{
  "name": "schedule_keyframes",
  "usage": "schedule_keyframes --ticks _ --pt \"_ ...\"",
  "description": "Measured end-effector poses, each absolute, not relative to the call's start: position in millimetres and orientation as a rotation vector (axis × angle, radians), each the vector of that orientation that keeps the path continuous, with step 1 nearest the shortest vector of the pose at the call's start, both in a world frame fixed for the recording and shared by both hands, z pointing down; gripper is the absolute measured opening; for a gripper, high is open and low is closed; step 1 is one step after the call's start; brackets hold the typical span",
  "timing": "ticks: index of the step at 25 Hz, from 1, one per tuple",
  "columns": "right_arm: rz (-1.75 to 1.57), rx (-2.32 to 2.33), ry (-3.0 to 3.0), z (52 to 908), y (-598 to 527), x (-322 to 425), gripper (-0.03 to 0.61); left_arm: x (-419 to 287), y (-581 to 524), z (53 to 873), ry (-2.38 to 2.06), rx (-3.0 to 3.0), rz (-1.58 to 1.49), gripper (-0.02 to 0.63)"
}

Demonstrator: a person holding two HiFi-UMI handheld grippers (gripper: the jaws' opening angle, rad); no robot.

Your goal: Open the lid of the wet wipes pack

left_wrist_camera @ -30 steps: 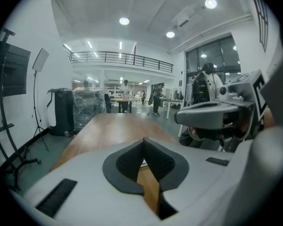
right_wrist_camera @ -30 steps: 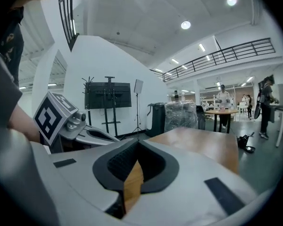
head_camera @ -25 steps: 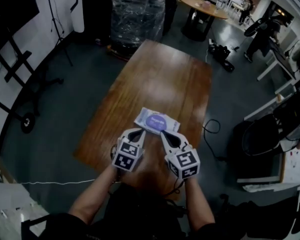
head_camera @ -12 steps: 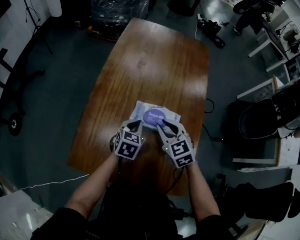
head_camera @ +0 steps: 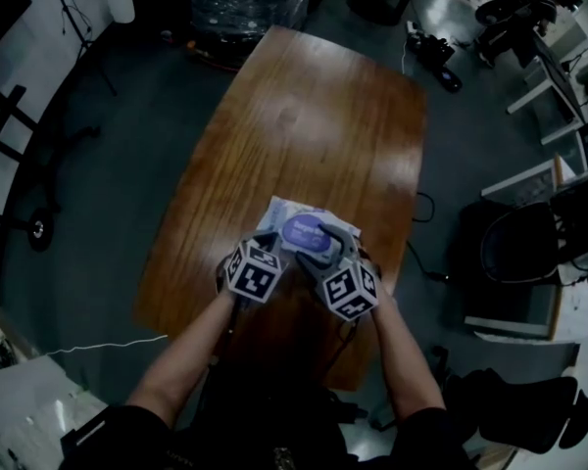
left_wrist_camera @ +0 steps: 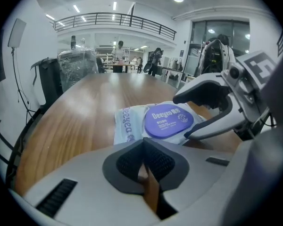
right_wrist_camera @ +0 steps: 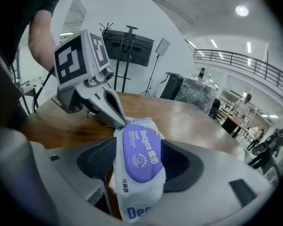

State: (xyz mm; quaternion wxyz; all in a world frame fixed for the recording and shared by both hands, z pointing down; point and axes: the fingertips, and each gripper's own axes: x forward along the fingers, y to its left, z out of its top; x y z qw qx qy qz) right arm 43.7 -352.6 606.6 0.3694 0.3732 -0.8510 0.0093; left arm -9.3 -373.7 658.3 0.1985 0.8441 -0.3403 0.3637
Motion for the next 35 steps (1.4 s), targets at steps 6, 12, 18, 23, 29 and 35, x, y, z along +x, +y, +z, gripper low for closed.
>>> schedule_keyframes --ticks 6,12,18,23,29,35 --pt "-0.052 0.915 -2.182 612 -366 42 0.308 -9 -376 657 -0.904 2.334 1.083 0.005" --pt "-0.047 0.897 -2.221 616 -369 43 0.308 -10 -376 659 -0.895 2.31 1.106 0.006" --pt "0.056 0.878 -2.265 621 -370 44 0.298 -10 -376 661 -0.893 2.313 1.126 0.006" --pt "0.189 0.859 -2.275 627 -370 49 0.296 -11 -376 661 -0.892 2.336 1.168 0.005" --pt "0.31 0.827 -2.322 620 -372 49 0.296 -10 -377 661 -0.884 2.33 1.122 0.006" --pt "0.278 0.861 -2.359 602 -368 50 0.253 -11 -375 662 -0.89 2.31 1.1 0.006"
